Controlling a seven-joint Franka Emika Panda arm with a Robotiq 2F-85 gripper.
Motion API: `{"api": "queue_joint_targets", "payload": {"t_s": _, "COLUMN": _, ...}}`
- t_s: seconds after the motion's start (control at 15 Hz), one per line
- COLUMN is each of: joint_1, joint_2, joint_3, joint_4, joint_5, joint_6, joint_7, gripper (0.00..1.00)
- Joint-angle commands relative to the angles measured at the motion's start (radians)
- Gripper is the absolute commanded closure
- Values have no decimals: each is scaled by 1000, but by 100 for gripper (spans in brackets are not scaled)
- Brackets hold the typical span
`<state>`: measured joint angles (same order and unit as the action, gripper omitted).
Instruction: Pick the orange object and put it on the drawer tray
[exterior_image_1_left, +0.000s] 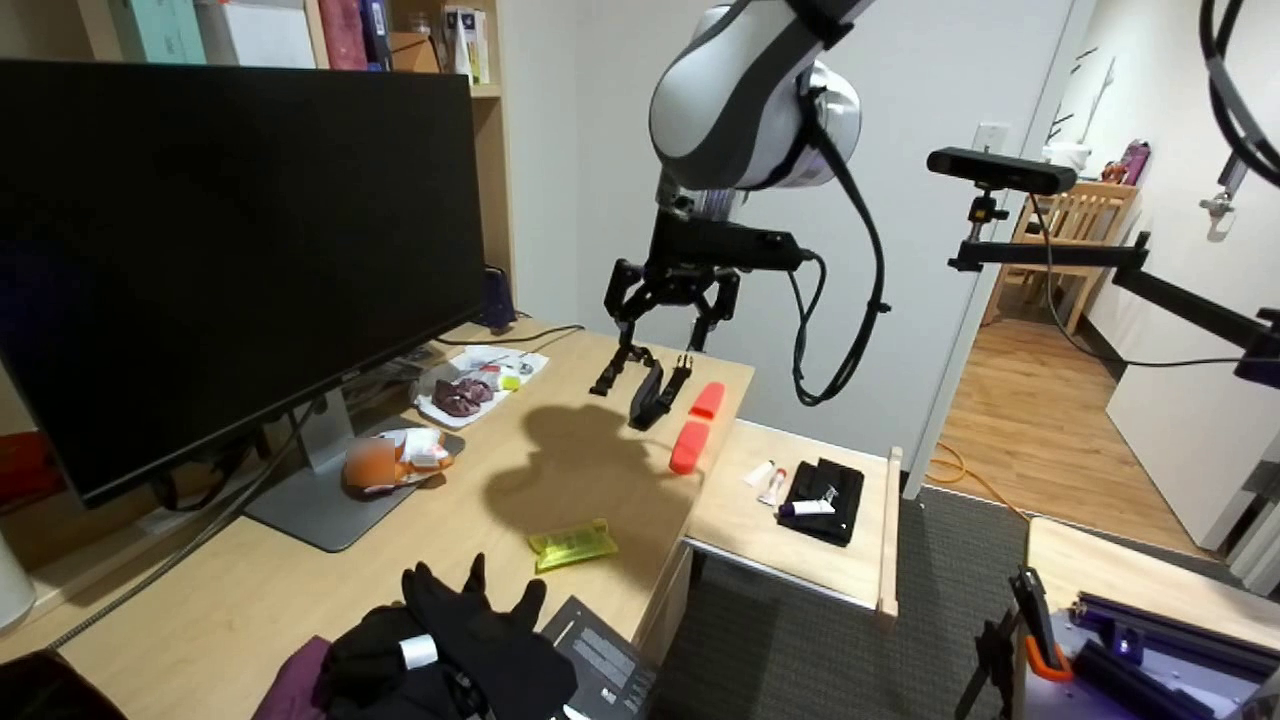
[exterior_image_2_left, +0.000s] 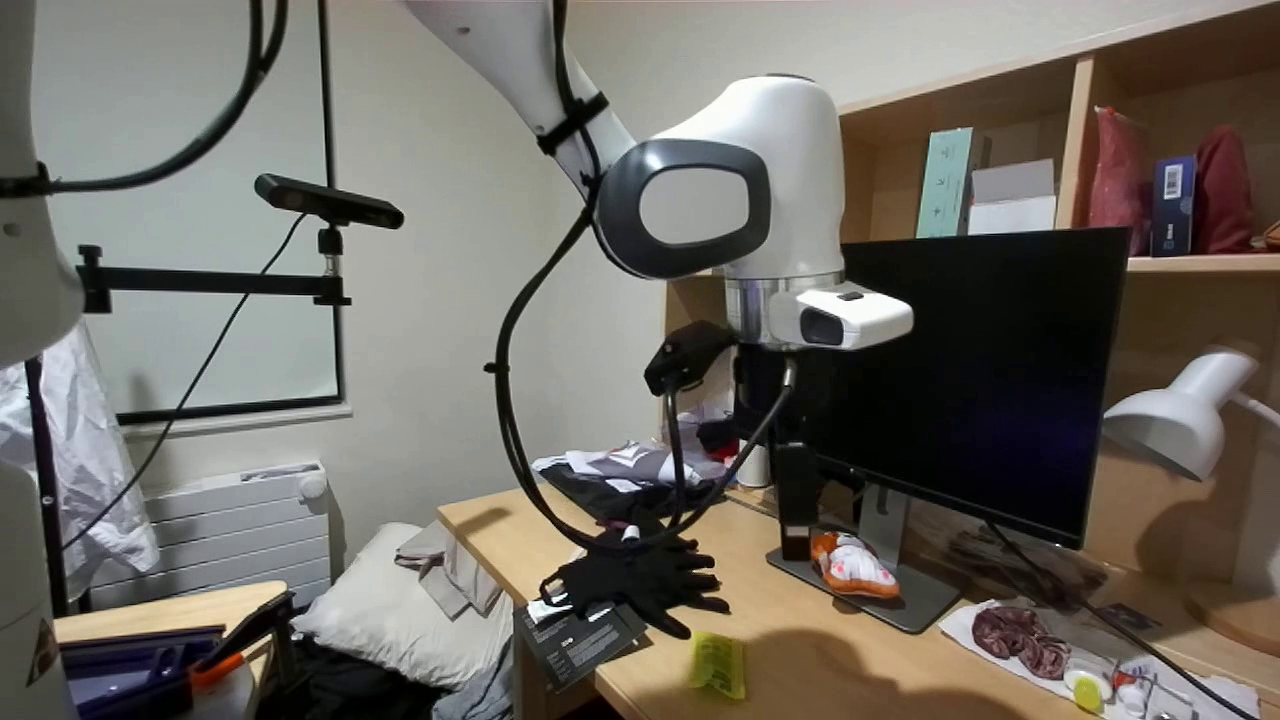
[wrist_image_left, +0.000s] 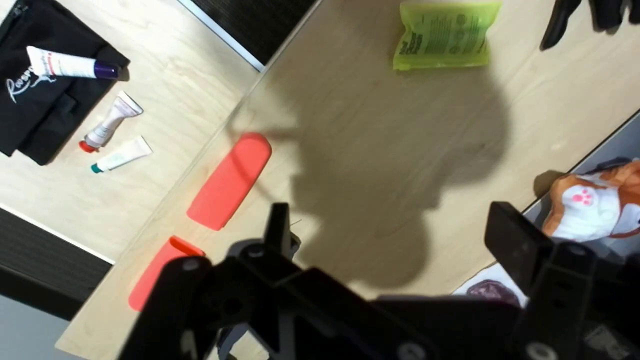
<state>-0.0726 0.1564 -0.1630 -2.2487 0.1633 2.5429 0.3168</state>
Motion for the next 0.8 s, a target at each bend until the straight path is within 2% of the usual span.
{"api": "queue_joint_targets", "payload": {"t_s": 0.0, "joint_1": -16, "joint_2": 118, "joint_3": -11, "joint_4": 101, "joint_5": 24, "joint_6": 30, "joint_7": 155, "gripper": 0}}
{"api": "queue_joint_targets", "payload": {"t_s": 0.33, "joint_1": -2, "joint_2": 246, "joint_3": -81, "joint_4": 206, "joint_5": 2, "joint_6": 30, "joint_7": 389, "gripper": 0}}
{"api": "queue_joint_targets", "payload": {"t_s": 0.73, "joint_1": 44, "joint_2": 396, "joint_3": -207, "joint_4": 264, "joint_5": -94, "joint_6": -1, "joint_7": 699, "gripper": 0}}
